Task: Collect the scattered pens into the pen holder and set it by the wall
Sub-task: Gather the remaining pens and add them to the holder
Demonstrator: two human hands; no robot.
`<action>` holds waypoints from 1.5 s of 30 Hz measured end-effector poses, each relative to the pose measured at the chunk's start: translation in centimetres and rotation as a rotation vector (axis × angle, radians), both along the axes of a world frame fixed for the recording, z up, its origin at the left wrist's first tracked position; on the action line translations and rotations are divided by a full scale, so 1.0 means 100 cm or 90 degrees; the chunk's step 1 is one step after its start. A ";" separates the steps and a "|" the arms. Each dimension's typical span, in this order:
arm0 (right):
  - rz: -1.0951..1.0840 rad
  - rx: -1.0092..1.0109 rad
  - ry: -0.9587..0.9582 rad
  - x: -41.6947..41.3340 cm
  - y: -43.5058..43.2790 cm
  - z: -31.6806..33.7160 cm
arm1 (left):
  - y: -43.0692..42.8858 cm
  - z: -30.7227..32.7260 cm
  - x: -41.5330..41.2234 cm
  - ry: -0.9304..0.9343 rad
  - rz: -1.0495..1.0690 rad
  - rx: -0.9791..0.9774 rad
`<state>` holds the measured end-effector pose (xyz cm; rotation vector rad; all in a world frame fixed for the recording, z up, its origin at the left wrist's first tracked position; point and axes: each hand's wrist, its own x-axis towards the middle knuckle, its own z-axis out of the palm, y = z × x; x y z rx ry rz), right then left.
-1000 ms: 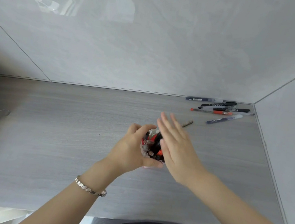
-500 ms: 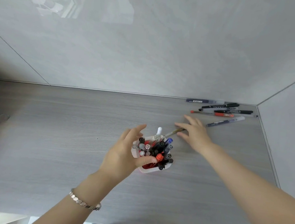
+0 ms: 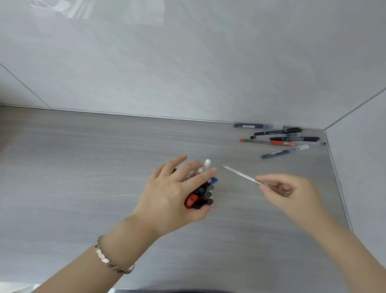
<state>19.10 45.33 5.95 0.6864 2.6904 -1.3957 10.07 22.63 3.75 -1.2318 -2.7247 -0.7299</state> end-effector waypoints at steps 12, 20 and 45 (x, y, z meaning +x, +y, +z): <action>0.231 0.178 -0.087 -0.027 -0.063 0.055 | -0.014 -0.007 -0.001 -0.245 0.050 0.194; 0.217 0.268 0.053 -0.029 -0.110 0.001 | -0.024 -0.003 0.004 -0.420 -0.003 0.204; 0.263 0.527 -0.278 -0.046 0.087 -0.087 | -0.014 0.009 -0.030 -0.347 0.074 0.055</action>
